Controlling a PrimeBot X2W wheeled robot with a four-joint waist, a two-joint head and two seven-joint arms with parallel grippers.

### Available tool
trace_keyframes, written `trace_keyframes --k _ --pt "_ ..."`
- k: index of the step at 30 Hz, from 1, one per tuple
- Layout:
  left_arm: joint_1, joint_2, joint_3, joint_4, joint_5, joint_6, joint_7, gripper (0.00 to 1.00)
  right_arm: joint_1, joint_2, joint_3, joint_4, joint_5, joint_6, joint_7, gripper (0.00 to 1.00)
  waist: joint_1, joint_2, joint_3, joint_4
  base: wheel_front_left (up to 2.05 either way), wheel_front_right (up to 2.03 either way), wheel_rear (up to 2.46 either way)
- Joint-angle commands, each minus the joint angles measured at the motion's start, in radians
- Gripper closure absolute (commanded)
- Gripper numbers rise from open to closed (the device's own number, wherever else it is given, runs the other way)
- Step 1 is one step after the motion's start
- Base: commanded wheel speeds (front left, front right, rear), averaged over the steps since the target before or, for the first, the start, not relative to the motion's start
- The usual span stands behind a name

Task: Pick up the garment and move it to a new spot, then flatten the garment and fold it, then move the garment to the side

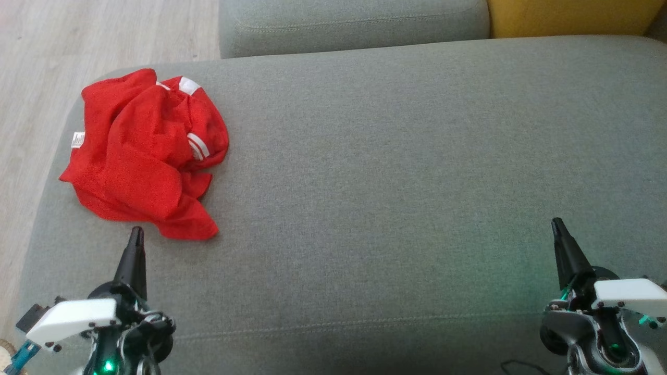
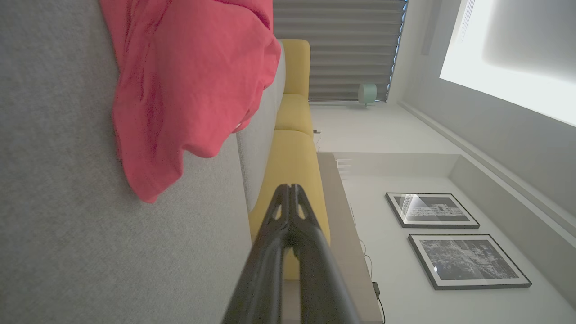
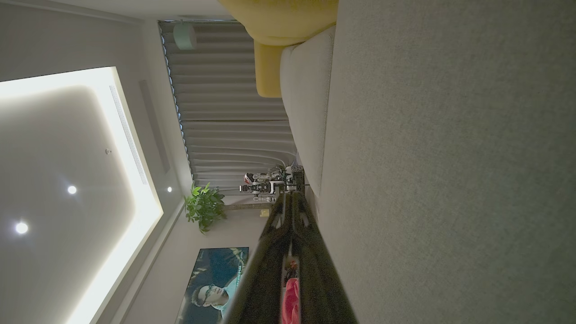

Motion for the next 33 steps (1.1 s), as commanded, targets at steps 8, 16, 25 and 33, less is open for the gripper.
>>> trace_keyframes --k 8,16,25,33 --pt "-0.055 0.009 0.035 -0.030 0.012 -0.007 0.007 1.00 -0.038 0.000 0.018 -0.033 -0.010 0.000 0.006 1.00 0.0000 0.0000 0.000 0.000 0.00 0.00 0.00" --pt "-0.055 0.009 0.035 -0.030 0.012 -0.007 0.007 1.00 -0.038 0.000 0.018 -0.033 -0.010 0.000 0.006 1.00 0.0000 0.0000 0.000 0.000 0.00 0.00 0.00" --pt "0.021 -0.006 -0.002 0.039 0.004 0.001 -0.015 0.00 0.013 0.001 0.011 0.039 -0.008 0.000 -0.013 0.00 0.0000 0.0000 0.001 -0.001 0.00 0.00 0.00" --pt "0.016 -0.005 0.008 0.028 0.026 0.001 -0.038 0.00 0.003 0.001 0.011 0.035 -0.051 0.000 -0.037 0.00 0.0000 0.0000 0.004 -0.003 0.00 0.00 0.00"
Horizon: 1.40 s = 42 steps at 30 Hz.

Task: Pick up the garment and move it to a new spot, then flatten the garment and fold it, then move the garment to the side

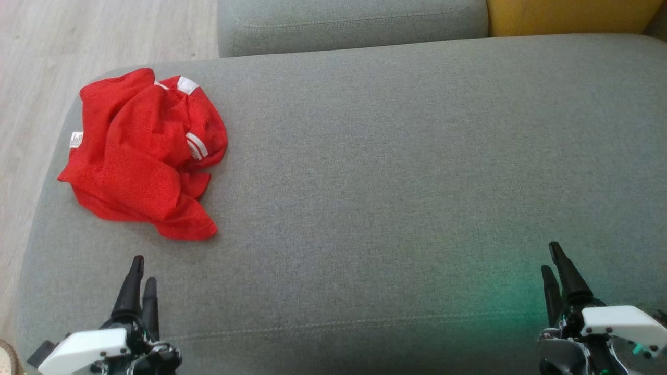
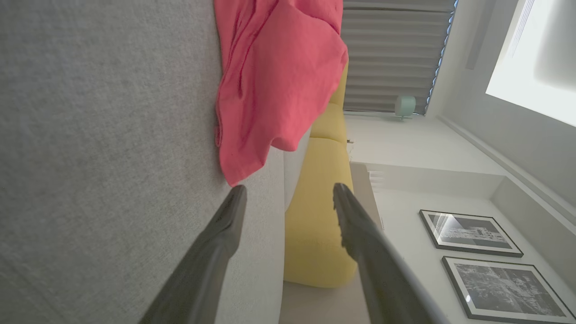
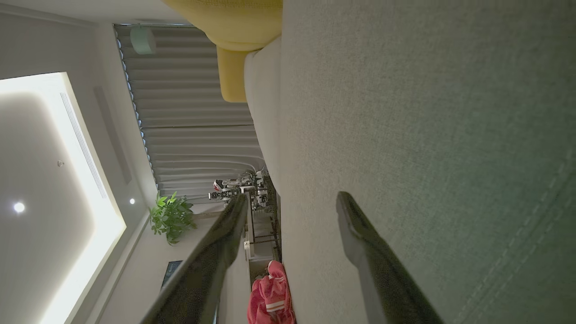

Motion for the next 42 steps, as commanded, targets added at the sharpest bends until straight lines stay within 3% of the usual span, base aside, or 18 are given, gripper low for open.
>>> trace_keyframes --k 1,13,29,42 --pt "-0.050 0.010 0.012 -0.042 0.016 -0.005 -0.008 0.00 -0.053 -0.005 0.000 -0.036 -0.020 0.000 -0.010 0.00 0.0000 0.0000 0.001 0.000 0.00 0.00 0.00" --pt "-0.066 0.011 0.053 -0.064 0.086 -0.005 -0.040 0.00 -0.078 -0.005 -0.007 -0.071 -0.155 0.000 -0.043 0.00 0.0000 0.0000 0.005 -0.001 0.00 0.00 0.00" --pt "-0.098 0.013 0.098 -0.174 0.269 -0.005 -0.087 0.00 -0.126 -0.005 0.020 -0.186 -0.497 0.000 -0.090 0.00 0.0000 0.0000 0.017 -0.002 0.00 0.00 0.00" --pt "-0.112 0.015 0.056 -0.303 0.485 0.060 -0.125 0.00 -0.151 -0.009 0.069 -0.241 -0.776 0.000 -0.128 0.00 0.0000 0.0000 0.029 -0.003 0.00 0.00 0.00"
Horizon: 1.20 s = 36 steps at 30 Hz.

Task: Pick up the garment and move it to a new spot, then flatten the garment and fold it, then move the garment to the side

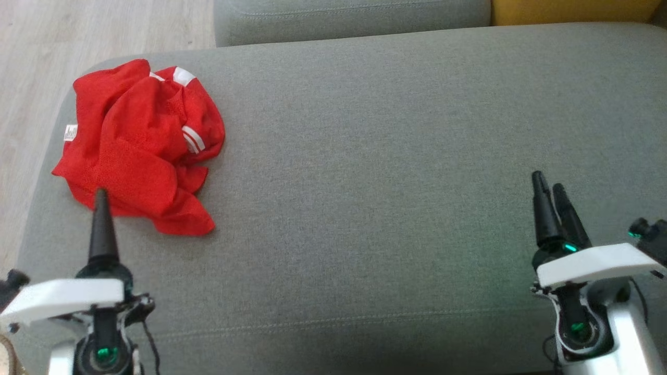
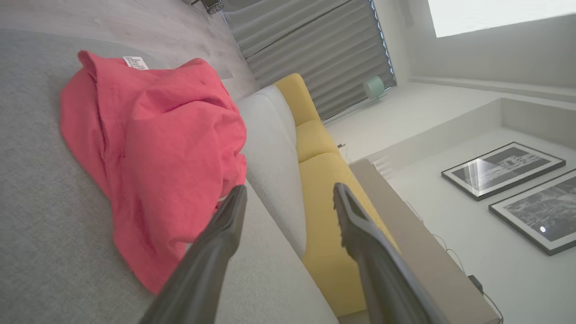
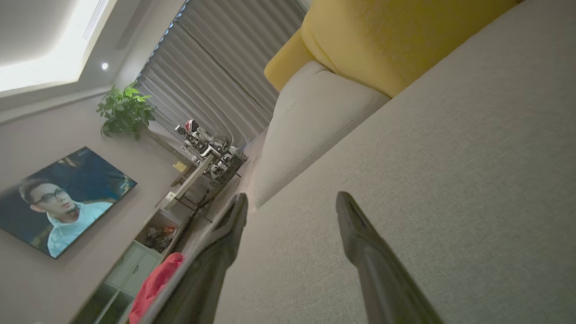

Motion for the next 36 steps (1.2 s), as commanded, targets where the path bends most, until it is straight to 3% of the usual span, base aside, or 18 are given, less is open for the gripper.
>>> trace_keyframes --k 1,15,24,34,35,36 --pt "-0.051 0.014 -0.001 -0.058 0.053 0.007 -0.009 0.00 -0.055 -0.009 0.017 -0.045 -0.047 0.000 -0.017 0.00 0.0000 0.0000 0.001 0.000 0.00 0.00 0.00" --pt "-0.058 0.034 -0.177 -0.131 0.452 0.092 -0.047 0.00 -0.074 -0.014 0.067 -0.070 -0.281 0.000 -0.055 0.00 0.0000 0.0000 0.012 -0.005 0.00 0.00 0.00" --pt "-0.089 0.141 -0.382 -0.096 0.616 0.276 -0.074 0.00 -0.083 -0.010 0.097 -0.075 -0.401 0.000 -0.082 0.00 0.0000 0.0000 0.020 -0.012 0.00 0.00 0.00" --pt "-0.155 0.242 -0.592 -0.076 0.728 0.484 -0.103 0.00 -0.088 -0.007 0.120 -0.065 -0.498 0.000 -0.111 0.00 0.0000 0.0000 0.022 -0.013 0.00 0.00 0.00" --pt "-0.169 0.257 -0.630 -0.077 0.748 0.519 -0.109 0.00 -0.091 -0.007 0.125 -0.066 -0.525 0.000 -0.117 0.00 0.0000 0.0000 0.023 -0.013 0.00 0.00 0.00" --pt "-0.169 0.257 -0.630 -0.077 0.748 0.519 -0.109 0.00 -0.091 -0.007 0.125 -0.066 -0.525 0.000 -0.117 0.00 0.0000 0.0000 0.023 -0.013 0.00 0.00 0.00"
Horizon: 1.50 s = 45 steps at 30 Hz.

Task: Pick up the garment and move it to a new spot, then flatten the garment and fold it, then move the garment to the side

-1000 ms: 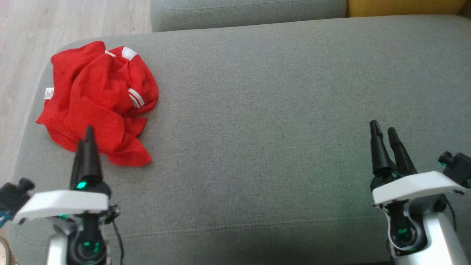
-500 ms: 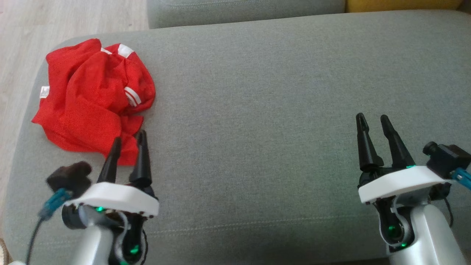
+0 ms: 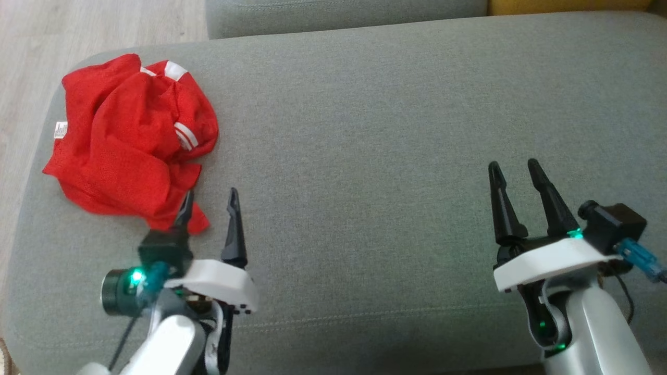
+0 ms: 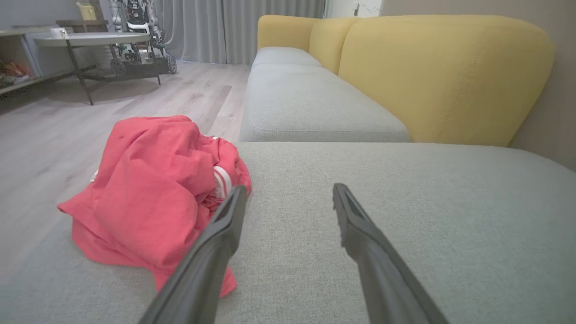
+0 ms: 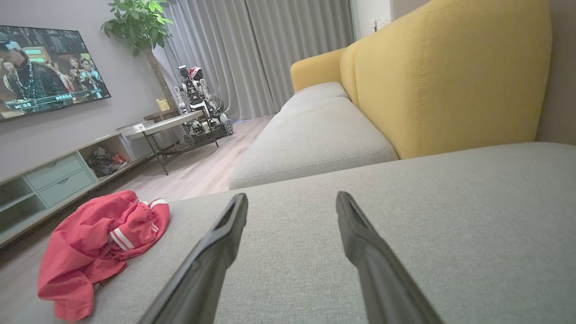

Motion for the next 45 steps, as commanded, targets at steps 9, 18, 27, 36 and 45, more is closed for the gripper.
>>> trace_keyframes --k 9,18,27,36,45 --pt "-0.115 0.077 -0.123 -0.072 0.105 0.165 -0.042 0.00 -0.072 -0.006 0.035 -0.056 -0.148 0.000 -0.044 0.00 0.0000 0.0000 0.004 -0.001 0.00 0.00 0.00" --pt "-0.119 0.087 -0.143 -0.134 0.163 0.232 -0.068 0.00 -0.082 -0.006 0.053 -0.068 -0.240 0.000 -0.070 0.00 0.0000 0.0000 0.012 0.000 0.00 0.00 0.00" --pt "-0.080 0.041 -0.068 -0.173 0.182 0.182 -0.092 0.00 -0.088 -0.007 0.054 -0.064 -0.280 0.000 -0.094 0.00 0.0000 0.0000 0.023 0.004 0.00 0.00 0.00" --pt "0.016 -0.099 0.145 -0.121 0.223 -0.073 -0.118 0.00 -0.085 -0.007 0.051 -0.005 -0.241 0.000 -0.120 0.00 0.0000 0.0000 0.023 0.006 0.00 0.00 0.00" --pt "0.050 -0.188 0.294 0.007 0.283 -0.259 -0.120 0.00 -0.091 -0.007 0.049 0.054 -0.220 0.000 -0.122 0.00 0.0000 0.0000 0.016 0.003 0.00 0.00 0.00"
